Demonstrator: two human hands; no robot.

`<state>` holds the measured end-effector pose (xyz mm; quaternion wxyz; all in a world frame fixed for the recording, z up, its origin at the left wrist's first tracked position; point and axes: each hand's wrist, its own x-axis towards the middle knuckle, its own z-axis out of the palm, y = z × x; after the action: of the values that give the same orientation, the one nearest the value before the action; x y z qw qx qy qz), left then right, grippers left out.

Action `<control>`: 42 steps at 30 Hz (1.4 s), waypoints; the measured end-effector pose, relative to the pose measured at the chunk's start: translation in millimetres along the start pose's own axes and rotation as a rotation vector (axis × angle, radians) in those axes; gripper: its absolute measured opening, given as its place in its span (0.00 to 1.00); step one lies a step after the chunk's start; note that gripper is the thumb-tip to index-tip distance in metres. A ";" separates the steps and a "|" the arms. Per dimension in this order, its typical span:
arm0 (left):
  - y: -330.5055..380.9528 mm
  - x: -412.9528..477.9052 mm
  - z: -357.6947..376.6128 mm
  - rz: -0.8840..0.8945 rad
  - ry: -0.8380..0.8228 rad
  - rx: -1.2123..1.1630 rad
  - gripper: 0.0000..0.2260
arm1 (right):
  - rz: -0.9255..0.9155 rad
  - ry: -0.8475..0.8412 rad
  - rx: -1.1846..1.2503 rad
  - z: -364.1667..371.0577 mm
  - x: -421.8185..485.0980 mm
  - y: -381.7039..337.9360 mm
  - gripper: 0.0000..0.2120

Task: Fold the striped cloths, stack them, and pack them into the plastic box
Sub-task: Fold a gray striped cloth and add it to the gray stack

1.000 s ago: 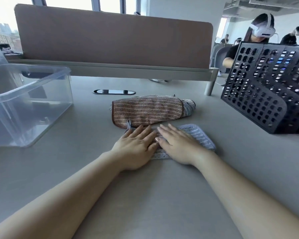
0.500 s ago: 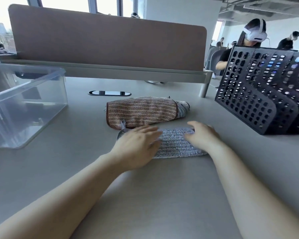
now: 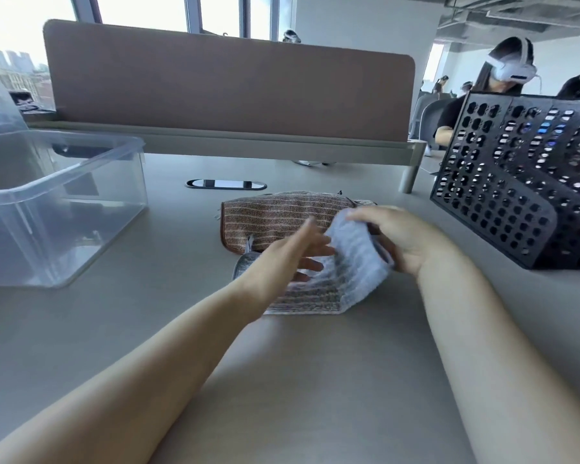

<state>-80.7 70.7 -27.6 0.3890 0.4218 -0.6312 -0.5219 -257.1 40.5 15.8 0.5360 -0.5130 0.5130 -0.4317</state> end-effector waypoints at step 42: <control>-28.2 0.9 -56.5 -0.023 0.436 0.794 0.13 | -0.522 -0.244 -0.620 54.6 6.1 51.1 0.16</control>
<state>-24.8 48.4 -46.8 0.3153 0.6454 -0.6809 -0.1427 -205.4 45.5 -38.4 0.2861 -0.8100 0.4041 -0.3142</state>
